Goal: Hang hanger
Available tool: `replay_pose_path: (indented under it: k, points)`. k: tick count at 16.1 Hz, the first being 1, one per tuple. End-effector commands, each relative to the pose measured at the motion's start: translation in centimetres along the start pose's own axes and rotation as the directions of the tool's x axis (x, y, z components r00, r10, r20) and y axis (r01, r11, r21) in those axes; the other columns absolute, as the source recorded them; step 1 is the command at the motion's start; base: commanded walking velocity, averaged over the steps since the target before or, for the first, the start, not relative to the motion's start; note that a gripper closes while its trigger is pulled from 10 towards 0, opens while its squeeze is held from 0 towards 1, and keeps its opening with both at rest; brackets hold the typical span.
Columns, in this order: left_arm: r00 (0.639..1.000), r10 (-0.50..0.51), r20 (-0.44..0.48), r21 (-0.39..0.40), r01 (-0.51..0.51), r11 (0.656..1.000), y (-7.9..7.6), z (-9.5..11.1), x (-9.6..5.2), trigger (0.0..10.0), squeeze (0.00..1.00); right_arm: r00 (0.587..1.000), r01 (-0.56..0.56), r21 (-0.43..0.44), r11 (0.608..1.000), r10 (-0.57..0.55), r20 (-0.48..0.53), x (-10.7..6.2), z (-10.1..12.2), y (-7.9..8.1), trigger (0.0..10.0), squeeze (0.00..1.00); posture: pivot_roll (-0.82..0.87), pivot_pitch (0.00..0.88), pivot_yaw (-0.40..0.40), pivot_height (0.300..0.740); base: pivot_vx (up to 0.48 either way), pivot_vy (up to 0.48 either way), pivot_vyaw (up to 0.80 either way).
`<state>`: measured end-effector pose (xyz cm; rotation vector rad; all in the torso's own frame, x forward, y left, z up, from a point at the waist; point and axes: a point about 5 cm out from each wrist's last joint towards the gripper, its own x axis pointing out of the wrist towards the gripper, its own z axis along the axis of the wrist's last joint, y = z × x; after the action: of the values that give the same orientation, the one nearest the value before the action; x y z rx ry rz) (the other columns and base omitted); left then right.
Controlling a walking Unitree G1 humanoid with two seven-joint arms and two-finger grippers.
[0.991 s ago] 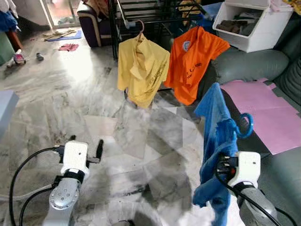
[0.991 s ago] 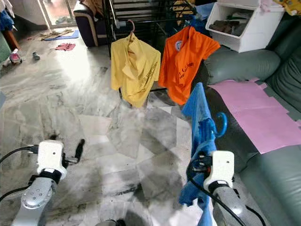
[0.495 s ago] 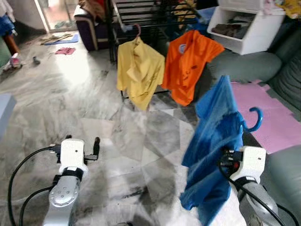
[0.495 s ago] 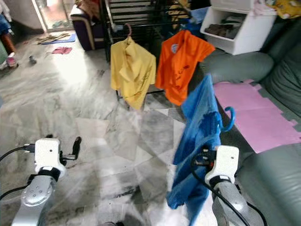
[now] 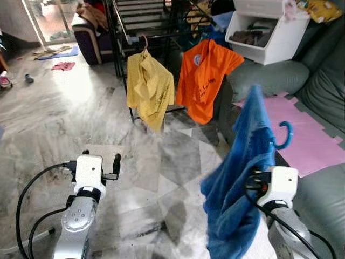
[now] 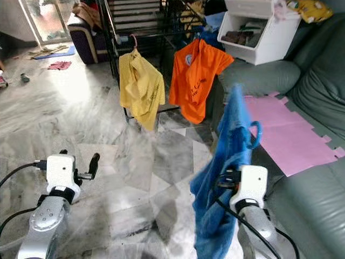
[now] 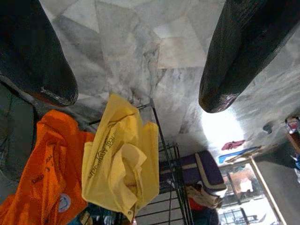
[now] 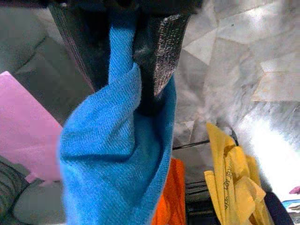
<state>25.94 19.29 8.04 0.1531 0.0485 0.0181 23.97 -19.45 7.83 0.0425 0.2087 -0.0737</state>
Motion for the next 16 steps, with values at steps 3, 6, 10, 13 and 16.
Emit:
replay_pose_path:
  k: [3, 6, 10, 13, 16]
  points:
    - [1.000, -0.003, 0.008, -0.008, 0.004, 1.000, -0.2, 0.4, 0.4, 10.0, 0.00, 0.997, -0.015, -0.017, 1.000, 0.016, 0.070, 0.1, 1.2, 0.2, 10.0, 0.00, -0.04, 0.000, 0.019, 0.740, 0.300, 0.000, 0.00]
    - [1.000, -0.001, 0.004, -0.016, 0.001, 1.000, -0.6, 0.5, 0.4, 10.0, 0.00, 0.994, -0.068, 0.037, 0.997, 0.065, 0.083, -0.2, 1.5, 0.7, 10.0, 0.00, -0.04, 0.000, 0.013, 0.740, 0.304, 0.000, 0.00]
    - [1.000, 0.006, -0.011, -0.022, -0.007, 1.000, -0.6, 0.3, 0.1, 10.0, 0.00, 0.994, -0.092, 0.044, 0.995, 0.089, 0.069, -0.6, 1.3, 0.9, 10.0, 0.00, -0.05, 0.007, 0.002, 0.740, 0.310, 0.000, 0.00]
    - [1.000, 0.010, -0.017, -0.020, -0.010, 1.000, -0.6, 0.2, 0.1, 10.0, 0.00, 0.992, -0.109, 0.044, 0.993, 0.106, 0.069, -0.8, 1.3, 1.1, 10.0, 0.00, -0.04, 0.014, -0.002, 0.740, 0.329, 0.000, 0.00]
    - [1.000, 0.013, -0.019, -0.020, -0.014, 1.000, -0.6, 0.3, 0.1, 10.0, 0.00, 0.992, -0.112, 0.049, 0.992, 0.109, 0.070, -0.8, 1.5, 1.1, 10.0, 0.00, -0.04, 0.034, -0.006, 0.740, 0.326, 0.000, 0.77]
